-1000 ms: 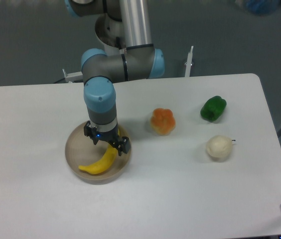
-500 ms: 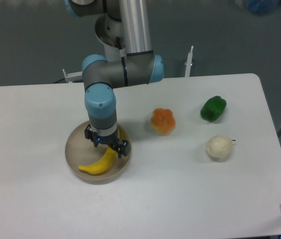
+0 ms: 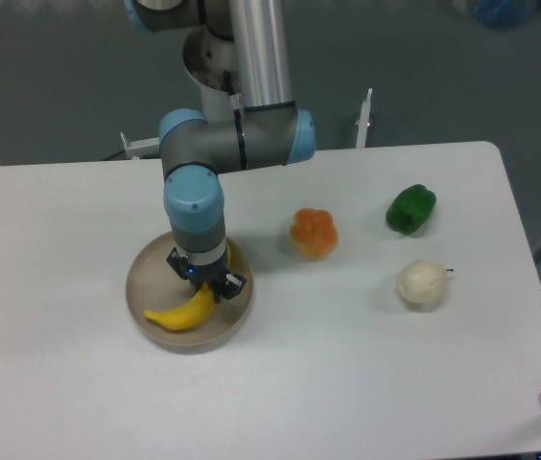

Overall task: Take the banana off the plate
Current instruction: 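Close the gripper on the yellow banana's middle, then lift the banana off the plate and carry it beside the green pepper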

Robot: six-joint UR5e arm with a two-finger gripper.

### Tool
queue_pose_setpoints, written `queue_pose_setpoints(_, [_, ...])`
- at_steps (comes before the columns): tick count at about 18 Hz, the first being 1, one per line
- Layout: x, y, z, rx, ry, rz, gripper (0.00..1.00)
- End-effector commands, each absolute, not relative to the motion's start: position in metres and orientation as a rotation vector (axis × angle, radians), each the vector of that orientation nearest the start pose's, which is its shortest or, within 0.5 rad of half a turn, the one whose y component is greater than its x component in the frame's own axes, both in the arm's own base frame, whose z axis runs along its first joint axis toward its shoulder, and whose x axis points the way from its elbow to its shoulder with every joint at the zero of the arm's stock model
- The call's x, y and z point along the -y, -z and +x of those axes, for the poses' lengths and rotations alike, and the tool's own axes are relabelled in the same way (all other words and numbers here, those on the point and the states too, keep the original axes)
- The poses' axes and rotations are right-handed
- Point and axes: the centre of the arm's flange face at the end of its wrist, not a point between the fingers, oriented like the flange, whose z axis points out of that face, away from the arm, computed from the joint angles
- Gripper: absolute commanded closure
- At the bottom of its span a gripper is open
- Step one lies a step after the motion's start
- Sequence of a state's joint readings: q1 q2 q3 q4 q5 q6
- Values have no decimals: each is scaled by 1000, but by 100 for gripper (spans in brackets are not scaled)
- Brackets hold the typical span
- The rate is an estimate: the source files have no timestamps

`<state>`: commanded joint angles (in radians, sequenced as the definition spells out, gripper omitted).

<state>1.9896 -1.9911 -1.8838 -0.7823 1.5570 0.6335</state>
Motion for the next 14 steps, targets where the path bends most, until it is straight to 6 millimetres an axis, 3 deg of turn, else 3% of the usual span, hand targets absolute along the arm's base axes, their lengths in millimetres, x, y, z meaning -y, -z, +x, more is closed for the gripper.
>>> queue_pose_setpoints(5, [-577, -200, -112, -335, -34, -3058, 67])
queue_pose_setpoints(7, [-580, -223, -116, -357, -72, -3021, 67])
queue_pose_setpoints(8, [-584, -241, -126, -355, -95, -2998, 67])
queue_pose_setpoints(13, [-582, -265, -178, -381, -188, -2981, 67])
queue_pose_setpoints(14, [-582, -274, -198, -394, -221, -2968, 67])
